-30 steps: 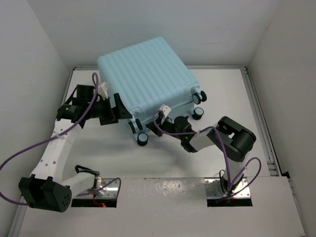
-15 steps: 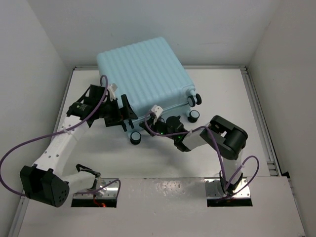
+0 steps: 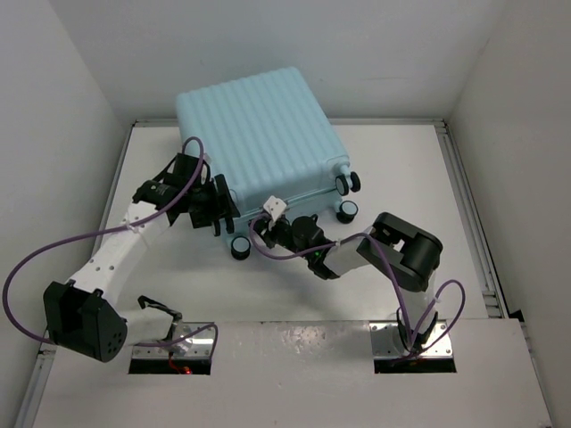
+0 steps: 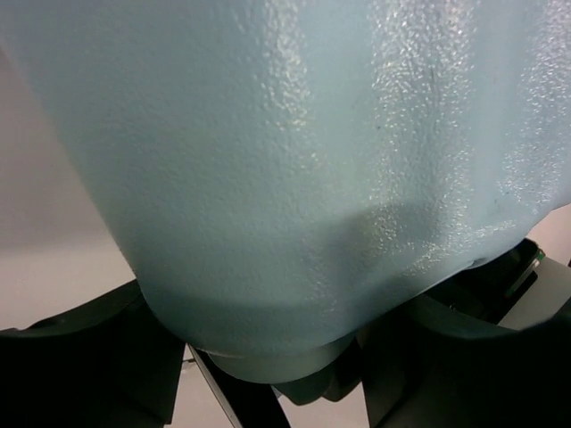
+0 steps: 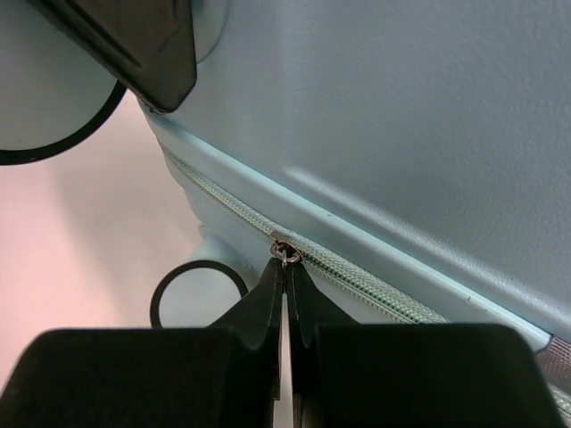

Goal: Pack the luggage

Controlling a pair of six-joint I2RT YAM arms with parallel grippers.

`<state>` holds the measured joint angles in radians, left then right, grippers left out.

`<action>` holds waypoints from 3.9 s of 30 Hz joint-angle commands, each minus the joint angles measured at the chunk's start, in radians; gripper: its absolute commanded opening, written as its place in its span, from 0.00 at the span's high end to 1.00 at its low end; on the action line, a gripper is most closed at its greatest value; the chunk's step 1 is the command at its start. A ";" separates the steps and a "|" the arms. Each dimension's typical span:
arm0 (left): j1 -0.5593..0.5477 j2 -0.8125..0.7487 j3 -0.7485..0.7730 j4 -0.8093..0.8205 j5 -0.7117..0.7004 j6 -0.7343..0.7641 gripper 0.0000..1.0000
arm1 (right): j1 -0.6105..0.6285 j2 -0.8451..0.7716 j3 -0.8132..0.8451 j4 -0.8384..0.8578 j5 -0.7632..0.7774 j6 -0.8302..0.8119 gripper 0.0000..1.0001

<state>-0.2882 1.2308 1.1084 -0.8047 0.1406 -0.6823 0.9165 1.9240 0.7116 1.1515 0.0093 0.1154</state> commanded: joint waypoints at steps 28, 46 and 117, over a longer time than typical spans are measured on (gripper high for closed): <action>0.078 0.042 0.016 -0.041 -0.177 0.029 0.95 | -0.136 -0.209 -0.222 0.453 0.152 -0.123 1.00; 0.078 0.061 0.007 -0.041 -0.101 0.018 0.88 | -0.028 -0.125 -0.143 0.465 -0.055 0.251 0.58; 0.078 0.072 -0.041 -0.031 -0.070 0.018 0.93 | -0.093 0.037 0.151 0.471 0.012 0.115 1.00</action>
<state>-0.2268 1.2507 1.1069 -0.7773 0.1387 -0.6453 0.8387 2.0571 0.8410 1.2011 -0.2218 0.3721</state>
